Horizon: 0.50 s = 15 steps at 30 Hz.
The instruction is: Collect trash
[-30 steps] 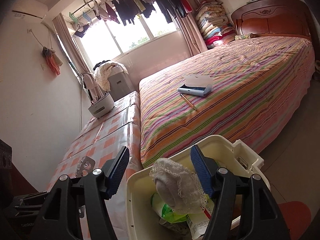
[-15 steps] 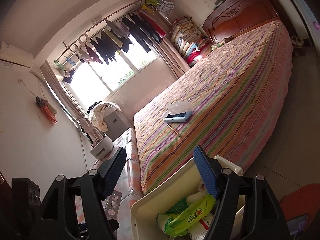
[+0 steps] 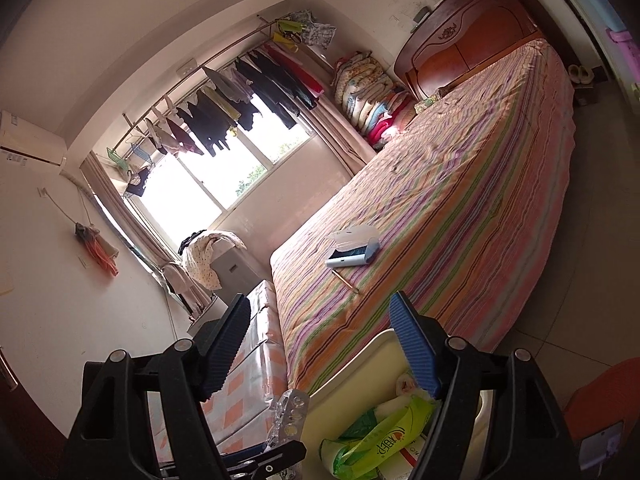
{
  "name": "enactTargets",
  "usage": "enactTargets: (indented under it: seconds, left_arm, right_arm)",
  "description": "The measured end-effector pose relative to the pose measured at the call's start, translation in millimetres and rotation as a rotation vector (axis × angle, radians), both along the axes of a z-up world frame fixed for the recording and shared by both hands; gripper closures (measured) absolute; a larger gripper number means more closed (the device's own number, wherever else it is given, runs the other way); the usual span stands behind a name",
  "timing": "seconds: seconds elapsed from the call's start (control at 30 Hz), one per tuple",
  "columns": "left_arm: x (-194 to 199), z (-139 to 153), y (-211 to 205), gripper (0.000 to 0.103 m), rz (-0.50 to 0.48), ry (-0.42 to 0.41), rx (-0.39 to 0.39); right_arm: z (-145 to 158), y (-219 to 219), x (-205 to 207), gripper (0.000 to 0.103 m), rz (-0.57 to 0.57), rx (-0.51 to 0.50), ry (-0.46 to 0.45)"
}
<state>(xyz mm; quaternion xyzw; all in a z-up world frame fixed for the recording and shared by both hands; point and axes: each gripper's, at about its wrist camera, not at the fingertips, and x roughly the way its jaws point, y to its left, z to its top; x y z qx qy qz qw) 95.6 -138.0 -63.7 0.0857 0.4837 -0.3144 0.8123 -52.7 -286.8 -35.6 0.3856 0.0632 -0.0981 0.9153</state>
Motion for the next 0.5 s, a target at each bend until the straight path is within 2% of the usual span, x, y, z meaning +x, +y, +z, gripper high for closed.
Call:
enactTargets:
  seconds: [0.03, 0.1, 0.17, 0.27, 0.5]
  left_arm:
    - [0, -1, -2, 0.054, -0.003, -0.002, 0.002]
    - [-2, -3, -5, 0.04, -0.013, -0.008, 0.005]
    - [-4, -2, -6, 0.033, -0.011, -0.023, 0.002]
    - [-6, -1, -4, 0.028, 0.003, -0.046, 0.004]
    - [-4, -3, 13, 0.028, 0.056, -0.05, 0.011]
  right_arm:
    - [-1, 0, 0, 0.033, 0.001, 0.0, 0.001]
    - [-1, -1, 0, 0.033, 0.002, -0.003, 0.003]
    - [0, -1, 0, 0.033, 0.003, -0.003, 0.003]
    - [0, 0, 0, 0.033, -0.001, -0.004, 0.002]
    - [-1, 0, 1, 0.033, 0.002, -0.014, 0.013]
